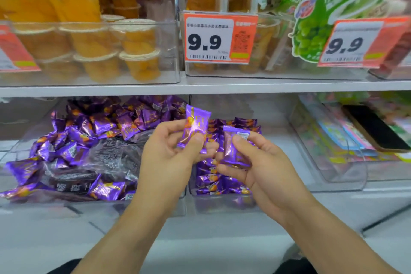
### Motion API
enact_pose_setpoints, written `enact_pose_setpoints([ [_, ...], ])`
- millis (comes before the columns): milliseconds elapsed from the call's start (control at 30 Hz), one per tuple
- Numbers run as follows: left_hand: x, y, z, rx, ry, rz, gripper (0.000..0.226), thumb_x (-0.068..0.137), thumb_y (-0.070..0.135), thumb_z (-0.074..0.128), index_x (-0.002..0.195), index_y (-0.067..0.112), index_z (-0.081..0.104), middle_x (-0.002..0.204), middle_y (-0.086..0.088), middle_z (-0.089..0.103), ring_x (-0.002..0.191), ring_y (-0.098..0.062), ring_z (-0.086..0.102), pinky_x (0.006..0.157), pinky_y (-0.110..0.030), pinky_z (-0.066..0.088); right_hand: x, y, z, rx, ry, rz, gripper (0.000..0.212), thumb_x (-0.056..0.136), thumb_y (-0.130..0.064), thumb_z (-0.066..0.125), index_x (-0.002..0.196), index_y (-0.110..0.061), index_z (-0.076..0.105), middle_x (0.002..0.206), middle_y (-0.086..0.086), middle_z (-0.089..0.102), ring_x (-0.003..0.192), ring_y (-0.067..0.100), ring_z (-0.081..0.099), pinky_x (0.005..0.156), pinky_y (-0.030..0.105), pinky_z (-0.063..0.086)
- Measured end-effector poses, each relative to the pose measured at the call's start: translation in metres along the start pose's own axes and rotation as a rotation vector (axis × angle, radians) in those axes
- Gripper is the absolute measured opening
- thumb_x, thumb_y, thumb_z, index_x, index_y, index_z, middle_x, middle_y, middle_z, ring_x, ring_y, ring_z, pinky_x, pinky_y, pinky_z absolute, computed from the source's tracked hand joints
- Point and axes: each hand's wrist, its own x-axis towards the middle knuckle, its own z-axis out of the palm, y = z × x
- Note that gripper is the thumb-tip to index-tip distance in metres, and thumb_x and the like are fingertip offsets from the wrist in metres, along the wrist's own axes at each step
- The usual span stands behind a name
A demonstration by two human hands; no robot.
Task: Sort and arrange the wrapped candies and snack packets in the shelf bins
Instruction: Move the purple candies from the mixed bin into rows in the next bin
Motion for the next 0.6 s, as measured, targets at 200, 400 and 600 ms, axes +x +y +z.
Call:
enact_pose_setpoints([
  [200,-0.025,-0.007,0.013,0.034,-0.124,-0.069,0.027,0.092,-0.009,0.057,0.114,0.002,0.046,0.093,-0.019,0.074,0.077,-0.031,0.075,0.068,-0.032,0.062,-0.012,-0.007,-0.018,-0.084,0.039,-0.094,0.021,0.102,-0.029,0.051,0.104,-0.015,0.067,0.079,0.006,0.071,0.056,0.022,0.054,0.053,0.035,0.044],
  [400,-0.026,0.001,0.019,0.165,-0.237,-0.084,0.035,0.092,-0.012,0.056,0.124,-0.001,0.051,0.098,-0.022,0.07,0.084,-0.033,0.074,0.073,-0.035,0.062,-0.03,-0.012,-0.031,-0.141,0.031,-0.317,0.018,0.1,-0.022,0.058,0.11,-0.011,0.067,0.083,0.013,0.072,0.051,0.017,0.056,0.045,0.026,0.048],
  [600,-0.022,-0.02,0.041,0.149,-0.288,-0.199,0.027,0.092,-0.015,0.047,0.114,0.0,0.055,0.084,-0.009,0.07,0.076,-0.026,0.073,0.074,-0.038,0.062,-0.028,-0.004,-0.034,-0.162,0.096,-0.342,0.021,0.095,-0.011,0.062,0.113,-0.017,0.071,0.072,-0.006,0.069,0.052,0.007,0.055,0.05,0.018,0.045],
])
